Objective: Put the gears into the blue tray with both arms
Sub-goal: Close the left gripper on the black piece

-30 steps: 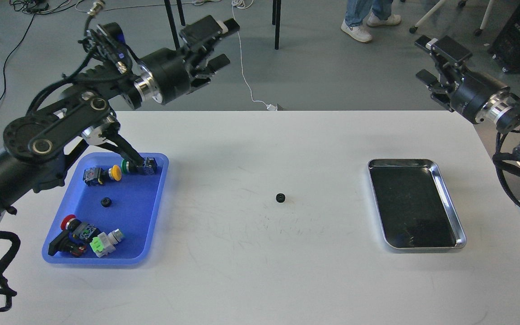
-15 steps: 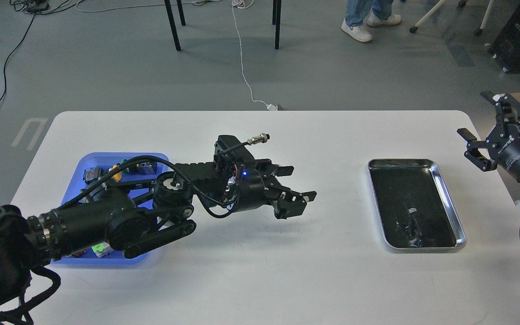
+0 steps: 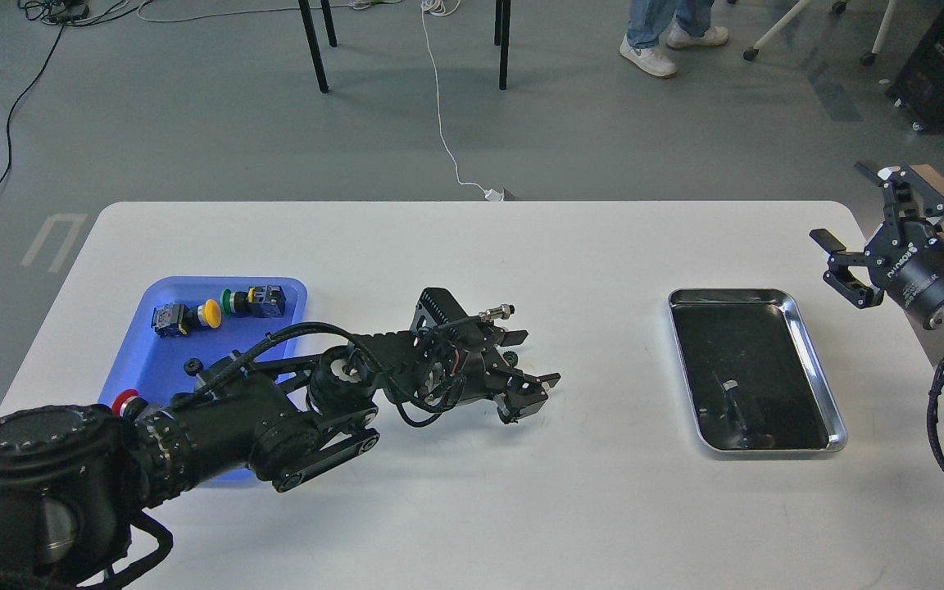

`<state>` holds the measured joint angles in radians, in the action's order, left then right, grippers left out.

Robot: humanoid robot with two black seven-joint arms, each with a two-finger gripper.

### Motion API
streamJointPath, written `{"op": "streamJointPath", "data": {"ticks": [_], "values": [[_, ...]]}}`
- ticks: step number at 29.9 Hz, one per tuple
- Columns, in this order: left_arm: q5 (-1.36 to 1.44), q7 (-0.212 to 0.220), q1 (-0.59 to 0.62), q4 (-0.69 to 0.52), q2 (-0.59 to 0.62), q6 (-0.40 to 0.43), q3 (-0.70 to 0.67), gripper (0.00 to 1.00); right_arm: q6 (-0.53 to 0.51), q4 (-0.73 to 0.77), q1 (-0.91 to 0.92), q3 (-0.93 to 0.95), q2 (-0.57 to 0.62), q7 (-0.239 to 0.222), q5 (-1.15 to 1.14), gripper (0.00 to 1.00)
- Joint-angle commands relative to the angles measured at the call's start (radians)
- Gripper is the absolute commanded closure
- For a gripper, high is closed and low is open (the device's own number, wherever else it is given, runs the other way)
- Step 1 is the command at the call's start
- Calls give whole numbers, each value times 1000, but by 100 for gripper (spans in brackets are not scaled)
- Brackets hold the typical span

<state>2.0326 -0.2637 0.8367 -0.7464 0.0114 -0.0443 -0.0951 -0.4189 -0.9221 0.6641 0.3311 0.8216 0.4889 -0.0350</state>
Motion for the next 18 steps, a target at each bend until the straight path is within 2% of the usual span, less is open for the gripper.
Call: {"op": "streamJointPath", "data": {"ticks": [1, 5, 12, 15, 18], "values": [[-2, 0, 1, 15, 1, -3, 0, 27, 0, 0, -3, 0, 1, 0, 0, 3], [-2, 0, -11, 33, 1, -5, 0, 33, 0, -1, -3, 8, 1, 0, 0, 3], [0, -15, -22, 51, 2, -5, 2, 58, 5, -21, -3, 23, 1, 0, 0, 3], [-2, -20, -27, 58, 2, -5, 2, 61, 5, -21, -3, 29, 1, 0, 0, 3], [-2, -22, -36, 58, 4, -5, 0, 70, 5, -21, -4, 29, 1, 0, 0, 3]]}}
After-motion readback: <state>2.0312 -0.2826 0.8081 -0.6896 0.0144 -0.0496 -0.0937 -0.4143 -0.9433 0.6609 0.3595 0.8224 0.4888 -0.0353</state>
